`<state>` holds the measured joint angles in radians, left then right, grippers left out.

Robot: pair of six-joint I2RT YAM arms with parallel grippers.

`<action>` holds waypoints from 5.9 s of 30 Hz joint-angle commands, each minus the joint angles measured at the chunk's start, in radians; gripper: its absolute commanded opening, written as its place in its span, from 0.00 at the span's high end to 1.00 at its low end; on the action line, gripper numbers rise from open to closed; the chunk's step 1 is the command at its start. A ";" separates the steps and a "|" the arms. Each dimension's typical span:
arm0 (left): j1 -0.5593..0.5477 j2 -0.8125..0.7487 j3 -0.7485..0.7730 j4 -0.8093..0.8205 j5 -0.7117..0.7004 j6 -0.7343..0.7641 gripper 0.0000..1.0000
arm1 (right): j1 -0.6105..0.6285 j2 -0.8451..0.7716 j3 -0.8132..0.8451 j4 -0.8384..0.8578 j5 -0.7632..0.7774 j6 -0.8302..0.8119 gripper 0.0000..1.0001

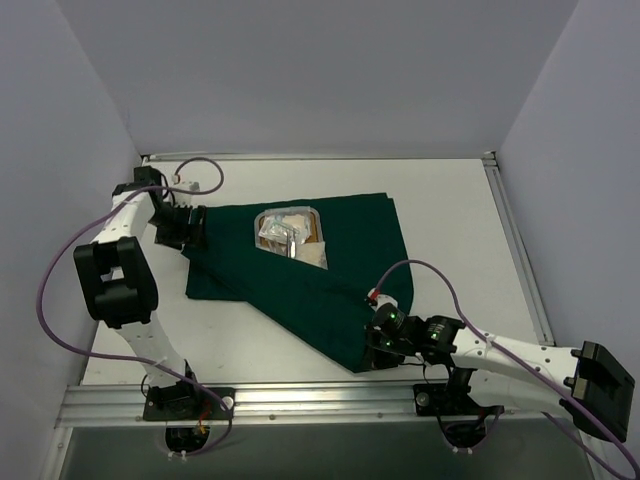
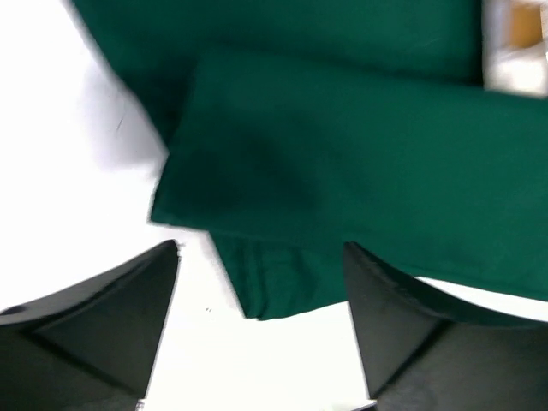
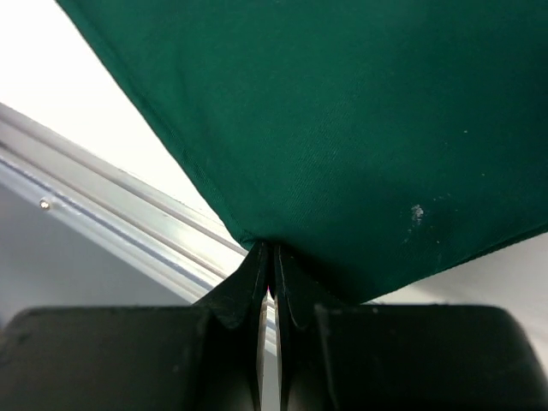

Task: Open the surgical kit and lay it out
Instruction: Open the surgical kit at the center of the board, then smooth out the surgical kit at the center of the board.

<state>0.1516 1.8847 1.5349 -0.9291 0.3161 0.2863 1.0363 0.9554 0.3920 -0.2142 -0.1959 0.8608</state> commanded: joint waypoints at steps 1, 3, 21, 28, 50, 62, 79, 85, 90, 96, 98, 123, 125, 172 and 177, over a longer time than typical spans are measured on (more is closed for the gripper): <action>0.062 -0.049 -0.050 0.057 -0.009 0.016 0.11 | 0.007 -0.007 0.004 -0.102 0.044 0.017 1.00; 0.069 -0.029 -0.055 0.076 -0.018 -0.001 0.11 | 0.004 0.008 0.013 -0.093 0.050 0.000 1.00; 0.111 0.246 0.059 0.093 0.184 -0.042 0.49 | -0.022 -0.020 -0.036 -0.067 0.064 -0.036 1.00; 0.118 0.185 0.019 0.047 0.209 -0.016 0.80 | -0.079 -0.024 -0.033 -0.108 0.056 -0.057 1.00; 0.187 -0.042 -0.139 -0.146 0.147 0.160 0.71 | -0.150 -0.024 0.051 -0.194 0.124 -0.077 1.00; 0.118 -0.307 -0.366 -0.456 -0.070 0.450 0.98 | -0.142 -0.110 0.163 -0.442 0.314 0.049 1.00; -0.227 -0.458 -0.475 -0.628 -0.235 0.688 0.42 | -0.056 -0.070 0.321 -0.695 0.395 0.184 0.67; -0.195 -0.559 -0.343 -0.729 -0.209 0.817 0.19 | -0.055 -0.100 0.481 -0.622 0.461 0.143 0.44; 0.000 -0.431 -0.029 -0.676 -0.008 0.711 0.16 | -0.111 0.093 0.648 -0.430 0.519 -0.073 0.31; 0.161 -0.176 0.192 -0.346 0.061 0.223 0.16 | -0.545 0.397 0.820 -0.164 0.268 -0.442 0.33; 0.151 -0.145 0.165 -0.199 0.032 0.116 0.16 | -0.613 0.523 0.895 -0.099 0.250 -0.491 0.34; 0.017 0.425 0.267 -0.008 -0.055 -0.059 0.43 | -0.782 1.428 1.430 -0.016 0.003 -0.689 0.50; 0.006 0.450 0.287 -0.023 -0.046 -0.056 0.52 | -0.780 1.436 1.430 -0.011 -0.003 -0.686 0.58; 0.046 0.603 1.141 0.105 -0.207 -0.236 0.21 | -0.797 1.498 1.646 0.371 0.231 -0.225 0.38; 0.094 0.331 0.889 -0.043 -0.032 -0.170 0.21 | -0.792 1.165 1.391 0.354 0.317 -0.351 0.37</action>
<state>0.2123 2.4699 2.4878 -0.8837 0.1474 0.0685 0.2420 2.3672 1.8595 0.1604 0.0181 0.6277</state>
